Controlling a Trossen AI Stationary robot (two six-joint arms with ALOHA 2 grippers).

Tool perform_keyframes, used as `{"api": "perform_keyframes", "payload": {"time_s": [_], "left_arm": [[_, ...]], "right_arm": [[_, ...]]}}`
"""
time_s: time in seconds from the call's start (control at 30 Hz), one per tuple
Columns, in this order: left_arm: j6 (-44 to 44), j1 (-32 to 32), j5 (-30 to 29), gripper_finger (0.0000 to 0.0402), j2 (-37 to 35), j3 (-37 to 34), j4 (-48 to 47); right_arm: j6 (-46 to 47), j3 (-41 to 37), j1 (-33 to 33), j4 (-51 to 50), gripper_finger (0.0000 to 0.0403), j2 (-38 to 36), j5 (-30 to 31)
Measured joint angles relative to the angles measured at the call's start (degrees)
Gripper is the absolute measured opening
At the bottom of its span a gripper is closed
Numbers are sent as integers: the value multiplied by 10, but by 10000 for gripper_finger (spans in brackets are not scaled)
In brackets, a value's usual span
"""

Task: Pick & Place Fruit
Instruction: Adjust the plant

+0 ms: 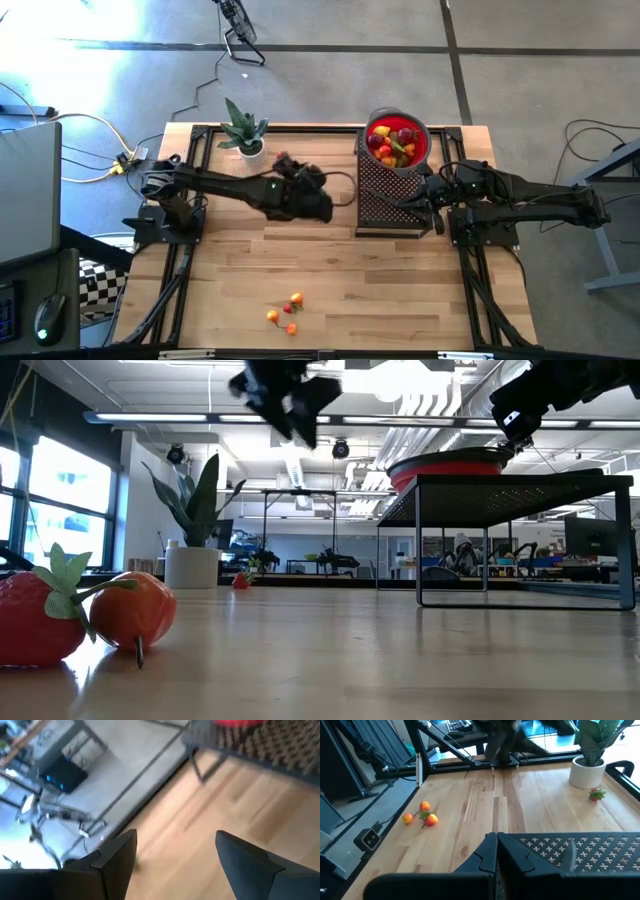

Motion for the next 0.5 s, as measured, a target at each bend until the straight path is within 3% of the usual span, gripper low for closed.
{"api": "perform_keyframes", "payload": {"time_s": [0.23,0.5], "left_arm": [[-52,-15,9,264,-6,-102,35],[-65,-14,89,264,-6,-143,126]], "right_arm": [[3,0,0,0,5,0,0],[3,0,0,0,5,0,0]]}}
